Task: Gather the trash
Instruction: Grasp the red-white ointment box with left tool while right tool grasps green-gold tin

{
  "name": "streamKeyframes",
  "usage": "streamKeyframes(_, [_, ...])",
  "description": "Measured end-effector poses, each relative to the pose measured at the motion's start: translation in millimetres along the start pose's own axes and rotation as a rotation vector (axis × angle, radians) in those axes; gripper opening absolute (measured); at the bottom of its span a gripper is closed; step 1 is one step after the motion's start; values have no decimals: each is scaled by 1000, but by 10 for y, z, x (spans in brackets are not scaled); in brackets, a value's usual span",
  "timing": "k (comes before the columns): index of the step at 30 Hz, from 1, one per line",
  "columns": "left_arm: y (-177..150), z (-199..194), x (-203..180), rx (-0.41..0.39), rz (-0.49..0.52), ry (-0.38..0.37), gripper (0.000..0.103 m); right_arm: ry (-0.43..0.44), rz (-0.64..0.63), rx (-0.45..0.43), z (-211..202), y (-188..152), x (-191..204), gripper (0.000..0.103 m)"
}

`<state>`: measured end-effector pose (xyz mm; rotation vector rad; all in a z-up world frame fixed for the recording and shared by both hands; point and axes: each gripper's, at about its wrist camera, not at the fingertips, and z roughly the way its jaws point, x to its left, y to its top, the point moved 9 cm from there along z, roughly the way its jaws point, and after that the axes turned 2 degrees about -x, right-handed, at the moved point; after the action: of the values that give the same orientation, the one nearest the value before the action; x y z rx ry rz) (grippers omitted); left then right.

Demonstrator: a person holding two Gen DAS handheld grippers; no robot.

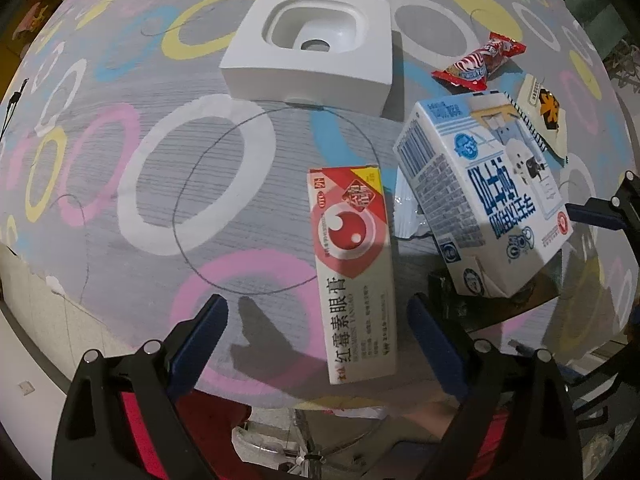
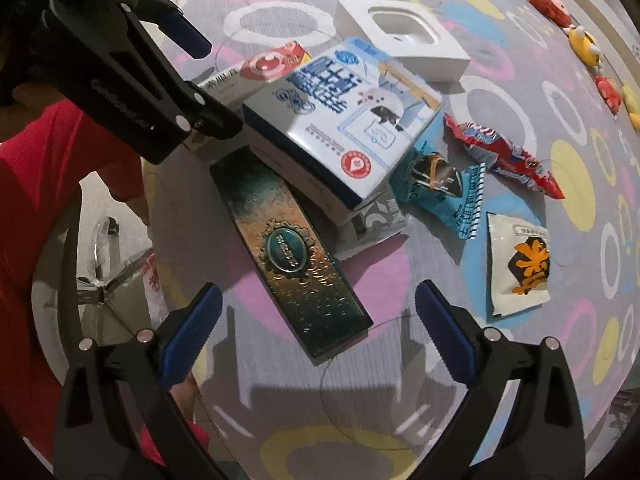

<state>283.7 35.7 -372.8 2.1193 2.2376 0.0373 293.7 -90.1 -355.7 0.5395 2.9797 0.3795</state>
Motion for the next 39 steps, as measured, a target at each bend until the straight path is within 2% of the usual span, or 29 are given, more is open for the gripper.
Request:
streamKeyframes(2, [-1,35,-13,6,0,2,85,3,1,6,35,-8,1,91])
streamKeyframes(4, [-15,87,-27,20,-1,-6,84,11,3,9,69,-28,4,87])
streamKeyframes(5, [-26,108,-26,24,-3,-8,82,15,4,11,80,-34,8,77])
streamKeyframes(6, [-32,138,-18,28,-6,-11,82,18,4,15,88,-35,11,73])
streamKeyframes(14, [-43,266,4,29,-3,-17,81,15,11,8,90,-39,37,70])
streamKeyframes(22, [67,248,102,45,-25,-13,81,-7,9,1,64,-20,124,56])
streamKeyframes(25, [102,264,106,49,-37,-13,78,-13,17,-2,48,-13,164,48])
streamKeyframes(30, [151,217,101,58,-57,-22,62,-34,58,3,41,-32,205,41])
streamKeyframes(31, [166,198,104,59,-58,-23,61,-38,74,4,34,-34,203,41])
streamKeyframes(36, [215,158,150,47,-53,-2,41,-81,126,6,14,-67,233,40])
streamKeyframes(39, [251,149,149,48,-47,-13,36,-92,172,10,-16,-106,224,40])
